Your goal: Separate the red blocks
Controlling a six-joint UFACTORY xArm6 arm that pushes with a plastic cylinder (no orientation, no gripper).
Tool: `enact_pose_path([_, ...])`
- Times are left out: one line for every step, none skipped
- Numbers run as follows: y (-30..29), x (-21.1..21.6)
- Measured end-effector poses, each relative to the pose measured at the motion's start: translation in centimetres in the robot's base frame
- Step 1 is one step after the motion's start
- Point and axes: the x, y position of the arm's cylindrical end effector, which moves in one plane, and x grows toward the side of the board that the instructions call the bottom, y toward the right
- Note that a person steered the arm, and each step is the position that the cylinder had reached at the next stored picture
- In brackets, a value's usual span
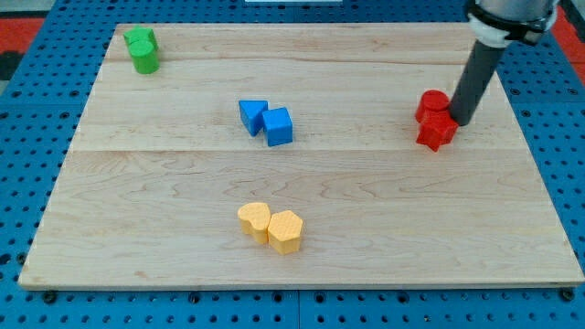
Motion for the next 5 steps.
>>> enact_pose_path([-1.0,0.0])
enact_pose_path([3.4,0.0])
enact_pose_path([5.0,-3.8])
enact_pose_path([-0.8,-4.0])
enact_pose_path([-2.8,0.1])
